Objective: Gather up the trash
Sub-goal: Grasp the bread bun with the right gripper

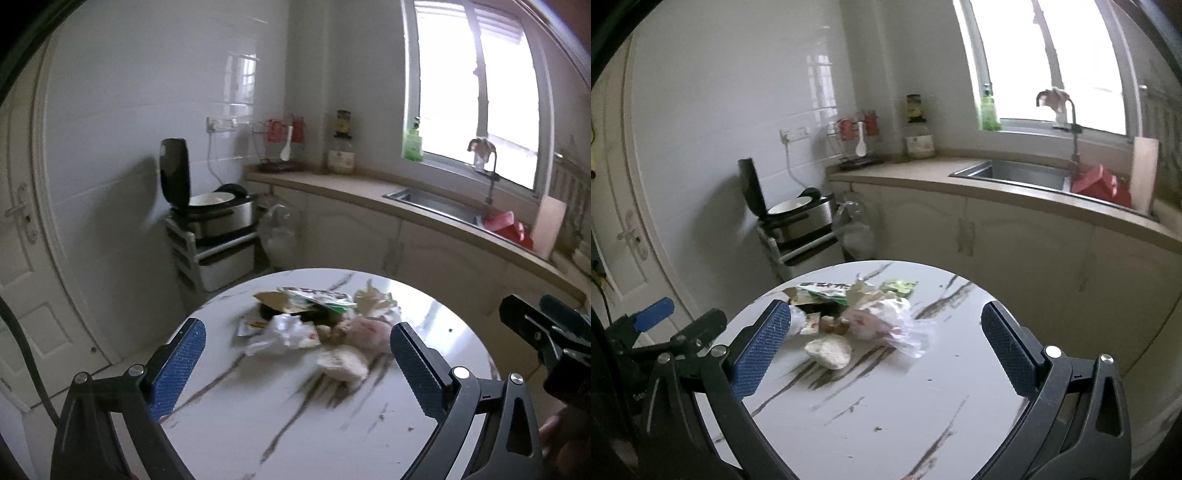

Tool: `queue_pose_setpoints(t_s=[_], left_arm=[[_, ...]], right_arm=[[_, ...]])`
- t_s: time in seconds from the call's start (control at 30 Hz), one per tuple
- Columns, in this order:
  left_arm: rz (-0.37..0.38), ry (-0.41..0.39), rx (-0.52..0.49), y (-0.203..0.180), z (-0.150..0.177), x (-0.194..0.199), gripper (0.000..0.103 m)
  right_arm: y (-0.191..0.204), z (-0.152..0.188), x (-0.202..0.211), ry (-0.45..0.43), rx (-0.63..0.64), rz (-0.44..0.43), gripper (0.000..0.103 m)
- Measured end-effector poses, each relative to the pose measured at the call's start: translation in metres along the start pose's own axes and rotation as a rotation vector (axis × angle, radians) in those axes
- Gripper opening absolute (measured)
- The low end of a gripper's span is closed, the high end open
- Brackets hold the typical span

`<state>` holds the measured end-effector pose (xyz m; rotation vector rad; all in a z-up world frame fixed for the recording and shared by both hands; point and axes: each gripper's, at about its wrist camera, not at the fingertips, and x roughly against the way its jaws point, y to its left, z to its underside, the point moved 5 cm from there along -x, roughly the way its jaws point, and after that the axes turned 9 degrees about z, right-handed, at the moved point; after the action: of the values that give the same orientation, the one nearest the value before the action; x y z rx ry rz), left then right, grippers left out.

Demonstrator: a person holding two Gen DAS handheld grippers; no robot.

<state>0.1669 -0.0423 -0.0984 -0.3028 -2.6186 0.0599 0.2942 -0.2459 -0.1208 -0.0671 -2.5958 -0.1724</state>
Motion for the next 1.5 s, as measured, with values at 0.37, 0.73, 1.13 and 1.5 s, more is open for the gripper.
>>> queue_pose_setpoints(t_s=[0.37, 0.73, 1.13, 1.5], left_arm=[[-0.038, 0.031, 0.031, 0.024, -0.001, -0.02, 0.099], [-0.061, 0.195, 0.115, 0.075, 0.0, -0.097, 0.099], [-0.049, 0.302, 0.127, 0.109, -0.017, -0.173, 0.099], [0.006, 0.312, 0.109, 0.113, -0.036, -0.227, 0.099]], right_arm=[[0.023, 0.009, -0.024, 0.064, 0.045, -0.019, 0.103], [0.047, 0.067, -0.117, 0.343, 0.098, -0.096, 0.103], [0.087, 0.105, -0.182, 0.476, 0.172, -0.149, 0.088], [0.096, 0.108, -0.185, 0.455, 0.227, -0.224, 0.049]])
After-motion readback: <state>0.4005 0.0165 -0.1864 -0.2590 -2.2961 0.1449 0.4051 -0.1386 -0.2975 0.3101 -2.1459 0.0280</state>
